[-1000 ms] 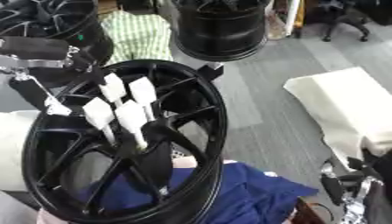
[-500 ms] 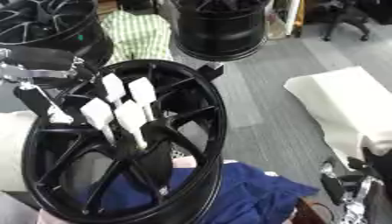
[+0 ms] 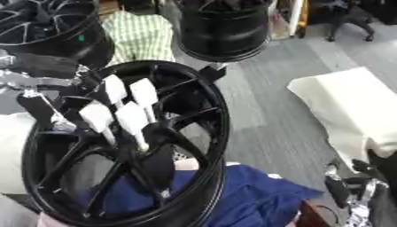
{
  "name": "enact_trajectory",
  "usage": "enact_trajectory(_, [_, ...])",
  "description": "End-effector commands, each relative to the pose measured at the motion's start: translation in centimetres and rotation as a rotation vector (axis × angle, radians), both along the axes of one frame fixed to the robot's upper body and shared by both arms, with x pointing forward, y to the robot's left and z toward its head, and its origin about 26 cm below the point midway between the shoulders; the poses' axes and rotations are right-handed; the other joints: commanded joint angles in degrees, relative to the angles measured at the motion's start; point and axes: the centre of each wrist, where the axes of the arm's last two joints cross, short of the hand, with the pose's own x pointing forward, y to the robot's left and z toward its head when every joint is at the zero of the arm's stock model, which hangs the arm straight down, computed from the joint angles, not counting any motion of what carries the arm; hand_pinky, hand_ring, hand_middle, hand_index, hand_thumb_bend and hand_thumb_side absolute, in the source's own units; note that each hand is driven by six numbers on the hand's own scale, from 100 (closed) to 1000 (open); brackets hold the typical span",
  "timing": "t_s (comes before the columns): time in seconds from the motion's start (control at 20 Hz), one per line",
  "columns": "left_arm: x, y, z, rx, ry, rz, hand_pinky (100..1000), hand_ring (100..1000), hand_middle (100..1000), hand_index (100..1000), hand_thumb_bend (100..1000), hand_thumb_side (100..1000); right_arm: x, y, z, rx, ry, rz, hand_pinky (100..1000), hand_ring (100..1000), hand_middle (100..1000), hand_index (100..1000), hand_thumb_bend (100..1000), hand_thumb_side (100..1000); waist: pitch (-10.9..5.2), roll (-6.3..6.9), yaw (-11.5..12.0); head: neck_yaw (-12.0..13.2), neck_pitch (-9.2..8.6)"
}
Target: Pull the pin out of the wheel hub.
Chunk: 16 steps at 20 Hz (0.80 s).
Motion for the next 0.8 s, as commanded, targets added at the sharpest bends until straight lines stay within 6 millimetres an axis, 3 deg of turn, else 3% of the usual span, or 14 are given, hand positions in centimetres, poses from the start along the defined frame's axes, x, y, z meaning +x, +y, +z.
enact_trajectory(0.05, [-0.12,1.07,0.95,0.384,-0.018,-0.315,283,179,581,756,302,240,0.41,-0.75,0.94,-0.037,-0.021,0.002,366,504,638,710,251,264,-0.8,-0.16,-0.05,0.05,-0.68])
enact_trajectory(0.45, [0.16,1.47,0.42,0.424,-0.018,-0.289,288,186,578,755,300,231,0.44,-0.75,0.97,-0.039,-0.021,0.002,366,504,638,710,251,265,-0.82,-0.13,-0.08,0.03,-0.7])
enact_trajectory(0.8, [0.75,1.97,-0.02,0.433,-0.009,-0.256,277,182,534,736,243,213,0.46,-0.72,0.98,-0.038,-0.02,0.004,367,504,639,710,249,266,-0.76,-0.18,-0.15,0.07,-0.67])
